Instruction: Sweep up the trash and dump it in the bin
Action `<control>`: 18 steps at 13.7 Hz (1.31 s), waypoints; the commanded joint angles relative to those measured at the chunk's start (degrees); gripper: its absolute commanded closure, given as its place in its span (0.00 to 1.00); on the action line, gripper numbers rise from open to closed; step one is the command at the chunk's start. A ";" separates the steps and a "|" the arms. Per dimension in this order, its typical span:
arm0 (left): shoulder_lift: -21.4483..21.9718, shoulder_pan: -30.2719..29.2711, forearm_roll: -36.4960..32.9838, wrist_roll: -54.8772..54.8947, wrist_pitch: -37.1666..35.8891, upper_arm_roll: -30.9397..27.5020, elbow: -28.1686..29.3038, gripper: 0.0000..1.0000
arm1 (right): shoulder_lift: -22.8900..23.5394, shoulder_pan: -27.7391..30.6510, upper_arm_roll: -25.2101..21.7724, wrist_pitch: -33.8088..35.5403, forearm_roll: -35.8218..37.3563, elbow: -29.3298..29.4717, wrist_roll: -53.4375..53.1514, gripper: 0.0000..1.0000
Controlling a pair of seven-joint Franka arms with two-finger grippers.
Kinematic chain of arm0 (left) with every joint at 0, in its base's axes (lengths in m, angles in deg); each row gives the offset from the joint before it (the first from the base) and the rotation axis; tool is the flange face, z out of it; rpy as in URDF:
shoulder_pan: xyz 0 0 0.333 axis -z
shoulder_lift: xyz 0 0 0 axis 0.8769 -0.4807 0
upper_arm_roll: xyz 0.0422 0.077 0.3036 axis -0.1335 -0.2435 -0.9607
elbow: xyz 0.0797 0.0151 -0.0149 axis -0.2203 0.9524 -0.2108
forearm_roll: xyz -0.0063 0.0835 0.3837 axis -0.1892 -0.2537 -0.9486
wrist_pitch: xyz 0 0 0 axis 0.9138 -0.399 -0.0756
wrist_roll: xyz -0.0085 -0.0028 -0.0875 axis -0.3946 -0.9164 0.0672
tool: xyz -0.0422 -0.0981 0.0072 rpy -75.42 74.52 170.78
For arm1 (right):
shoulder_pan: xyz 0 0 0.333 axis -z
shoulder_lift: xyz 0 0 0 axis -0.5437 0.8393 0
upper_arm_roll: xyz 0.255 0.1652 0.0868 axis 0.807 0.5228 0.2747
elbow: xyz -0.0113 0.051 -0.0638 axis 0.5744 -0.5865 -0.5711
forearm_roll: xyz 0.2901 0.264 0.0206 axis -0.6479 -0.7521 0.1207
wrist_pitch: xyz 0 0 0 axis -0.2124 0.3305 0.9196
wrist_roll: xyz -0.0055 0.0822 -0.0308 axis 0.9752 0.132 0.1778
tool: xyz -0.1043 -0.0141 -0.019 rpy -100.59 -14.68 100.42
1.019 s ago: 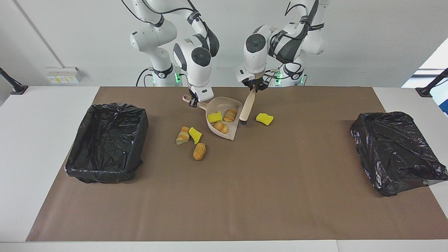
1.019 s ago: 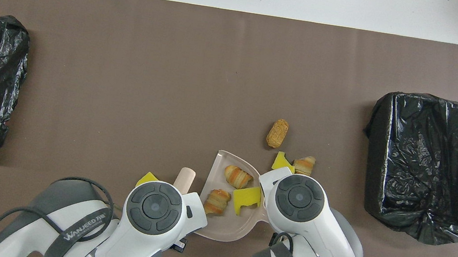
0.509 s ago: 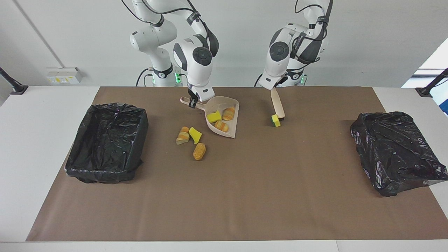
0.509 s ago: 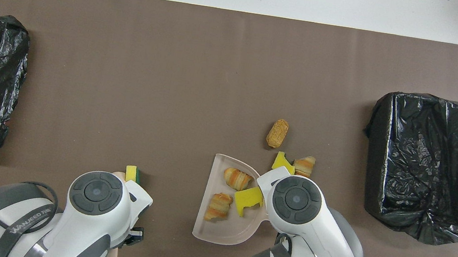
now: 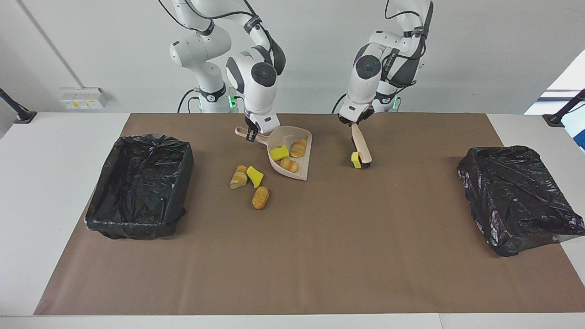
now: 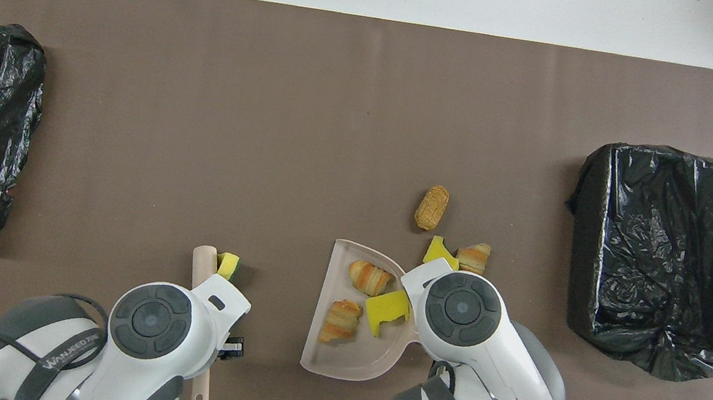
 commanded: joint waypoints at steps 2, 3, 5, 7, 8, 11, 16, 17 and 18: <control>-3.56 9.61 1.53 0.73 8.01 -0.17 -0.43 1.00 | 0.34 1.00 0.11 -1.64 1.18 -0.55 -2.16 1.00; -3.65 11.55 3.90 3.35 8.80 -0.17 -1.13 1.00 | 0.34 1.01 0.11 -1.29 1.18 -0.55 -3.21 1.00; -4.09 14.63 6.55 6.53 9.33 -0.08 -2.62 1.00 | 0.34 1.01 0.11 -1.02 1.18 -0.55 -3.66 1.00; -5.05 18.32 6.64 6.19 9.42 -0.08 -5.52 1.00 | 0.34 1.01 0.11 -0.94 1.18 -0.55 -3.66 1.00; -5.75 19.55 6.64 5.58 8.81 0.01 -7.62 1.00 | 0.34 1.01 0.11 -0.94 1.18 -0.55 -3.66 1.00; -4.97 20.09 6.73 5.31 7.67 -0.17 -8.61 1.00 | 0.34 1.01 0.11 -0.76 1.18 -0.55 -3.83 1.00; -4.00 14.84 6.12 6.45 1.77 -0.78 -8.87 1.00 | 0.34 1.01 0.11 -0.67 1.18 -0.55 -3.83 1.00; -4.00 13.60 6.03 7.84 1.60 -0.87 -8.96 1.00 | 0.34 1.01 0.11 -0.67 1.18 -0.55 -3.83 1.00; -3.83 12.11 5.94 9.51 1.08 -0.87 -9.14 1.00 | 0.34 1.01 0.11 -0.67 1.18 -0.55 -3.83 1.00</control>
